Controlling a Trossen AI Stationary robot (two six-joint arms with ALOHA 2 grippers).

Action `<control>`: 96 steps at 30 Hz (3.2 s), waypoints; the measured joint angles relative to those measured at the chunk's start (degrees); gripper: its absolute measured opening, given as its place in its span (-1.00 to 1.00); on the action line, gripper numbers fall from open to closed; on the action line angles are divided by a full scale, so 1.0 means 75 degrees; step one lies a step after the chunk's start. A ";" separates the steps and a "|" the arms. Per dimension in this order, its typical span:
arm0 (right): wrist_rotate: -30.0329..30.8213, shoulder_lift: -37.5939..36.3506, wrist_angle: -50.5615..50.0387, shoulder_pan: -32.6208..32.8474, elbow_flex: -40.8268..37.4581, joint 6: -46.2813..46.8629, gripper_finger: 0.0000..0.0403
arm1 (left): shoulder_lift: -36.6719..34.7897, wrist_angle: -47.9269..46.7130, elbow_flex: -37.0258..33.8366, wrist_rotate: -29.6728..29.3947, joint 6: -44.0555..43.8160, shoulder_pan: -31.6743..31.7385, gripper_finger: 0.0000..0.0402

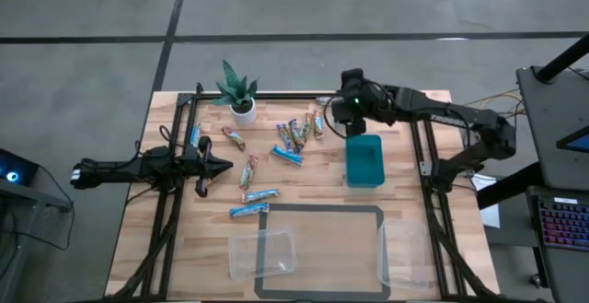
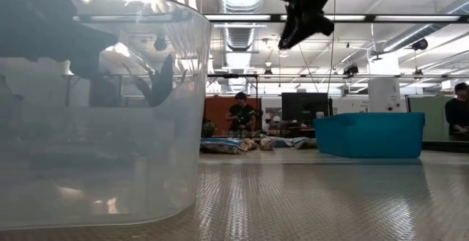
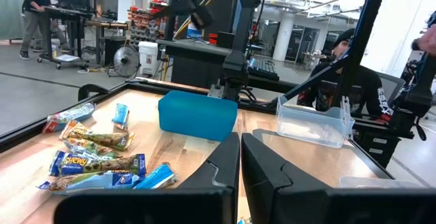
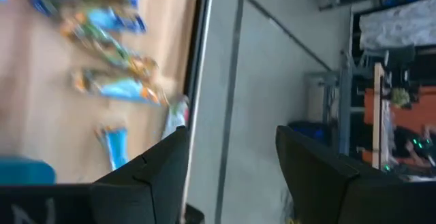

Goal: Pick and place Granola Bars by type
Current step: Put the yellow granola bar into the right transparent bin

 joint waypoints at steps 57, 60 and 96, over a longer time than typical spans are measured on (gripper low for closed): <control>-0.3132 0.2249 -0.0659 -0.2568 -0.0446 -0.0459 0.04 | -0.0003 0.0002 0.0001 0.0000 0.0000 -0.0001 -1.00; -0.3149 0.2249 -0.0481 -0.2537 -0.0684 -0.0470 0.04 | -0.0003 0.0002 0.0000 0.0000 0.0000 0.0000 -1.00; -0.3012 0.2676 0.0912 -0.2709 -0.1724 -0.1051 0.04 | -0.0002 0.0002 0.0002 0.0000 0.0000 -0.0002 -1.00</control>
